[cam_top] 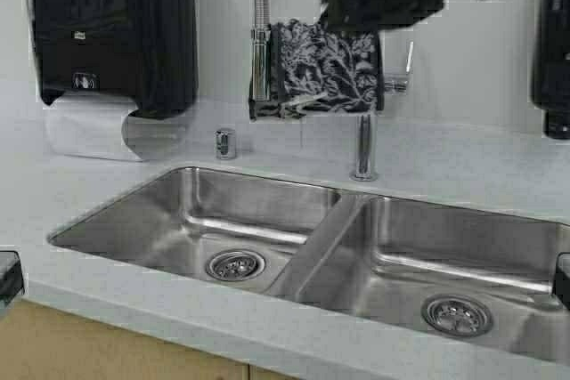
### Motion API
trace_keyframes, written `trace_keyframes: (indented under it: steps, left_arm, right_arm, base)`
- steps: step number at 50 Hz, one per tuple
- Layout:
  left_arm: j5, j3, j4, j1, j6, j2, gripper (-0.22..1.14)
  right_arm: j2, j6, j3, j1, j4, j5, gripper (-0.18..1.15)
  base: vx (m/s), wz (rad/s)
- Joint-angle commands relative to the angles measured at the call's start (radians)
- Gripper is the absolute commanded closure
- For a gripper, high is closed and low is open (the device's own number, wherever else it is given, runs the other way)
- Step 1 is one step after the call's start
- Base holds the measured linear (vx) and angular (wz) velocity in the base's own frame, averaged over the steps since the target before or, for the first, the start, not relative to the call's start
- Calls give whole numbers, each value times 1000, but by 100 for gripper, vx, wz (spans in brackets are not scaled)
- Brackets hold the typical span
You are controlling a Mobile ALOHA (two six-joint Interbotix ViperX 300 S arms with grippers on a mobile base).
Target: Get the cloth and wipe up the spill under the wine glass
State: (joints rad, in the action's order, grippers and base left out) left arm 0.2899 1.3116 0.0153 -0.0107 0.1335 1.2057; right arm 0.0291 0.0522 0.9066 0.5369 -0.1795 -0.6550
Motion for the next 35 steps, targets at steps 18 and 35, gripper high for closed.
trace_keyframes:
  steps: [18, 35]
  left_arm:
    - [5, -8, -6, 2, 0, 35, 89]
    - [5, -5, -6, 2, 0, 37, 89]
  right_arm:
    - [-262, -3, -166, 5, 41, -114, 0]
    - [-350, -8, -218, -43, 98, -132, -3]
  base:
    - [12, 8]
    - [10, 5]
